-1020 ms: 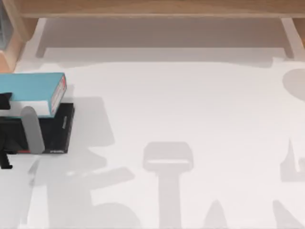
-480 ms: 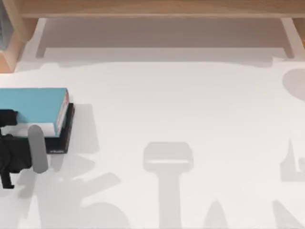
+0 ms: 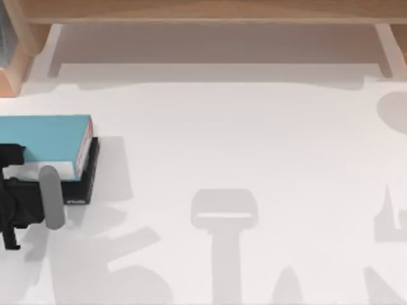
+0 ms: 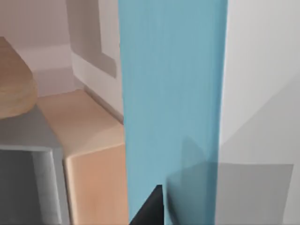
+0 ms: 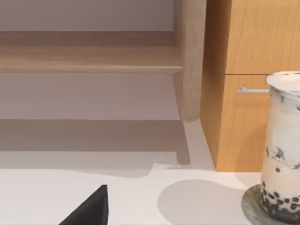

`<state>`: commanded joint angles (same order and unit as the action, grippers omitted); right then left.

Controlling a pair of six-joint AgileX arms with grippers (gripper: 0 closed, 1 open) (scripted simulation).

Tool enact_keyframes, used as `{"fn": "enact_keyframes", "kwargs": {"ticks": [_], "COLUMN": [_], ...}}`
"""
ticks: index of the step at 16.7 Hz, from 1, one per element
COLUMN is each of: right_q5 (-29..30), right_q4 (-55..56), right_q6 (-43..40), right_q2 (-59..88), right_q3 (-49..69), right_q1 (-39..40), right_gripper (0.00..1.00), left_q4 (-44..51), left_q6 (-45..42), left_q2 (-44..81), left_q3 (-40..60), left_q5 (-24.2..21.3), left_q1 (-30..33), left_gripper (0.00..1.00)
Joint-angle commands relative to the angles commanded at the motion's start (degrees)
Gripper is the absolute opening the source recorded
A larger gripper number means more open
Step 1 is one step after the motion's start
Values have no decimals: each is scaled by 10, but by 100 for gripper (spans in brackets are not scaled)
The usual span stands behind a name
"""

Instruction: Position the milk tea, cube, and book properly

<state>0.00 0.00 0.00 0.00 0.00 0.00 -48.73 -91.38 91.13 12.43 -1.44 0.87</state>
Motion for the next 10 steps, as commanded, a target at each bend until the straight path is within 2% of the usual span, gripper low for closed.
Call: {"fn": "enact_keyframes", "kwargs": {"ticks": [1, 10], "right_q5": [0, 0], "right_q4": [0, 0], "right_q6": [0, 0], "right_q2": [0, 0], "right_q3": [0, 0], "right_q1": [0, 0], "right_gripper": [100, 100], "left_q4": [0, 0], "left_q6": [0, 0], "left_q2": [0, 0], "left_q3": [0, 0], "left_q5": [0, 0], "left_q1": [0, 0], "left_gripper": [0, 68]}}
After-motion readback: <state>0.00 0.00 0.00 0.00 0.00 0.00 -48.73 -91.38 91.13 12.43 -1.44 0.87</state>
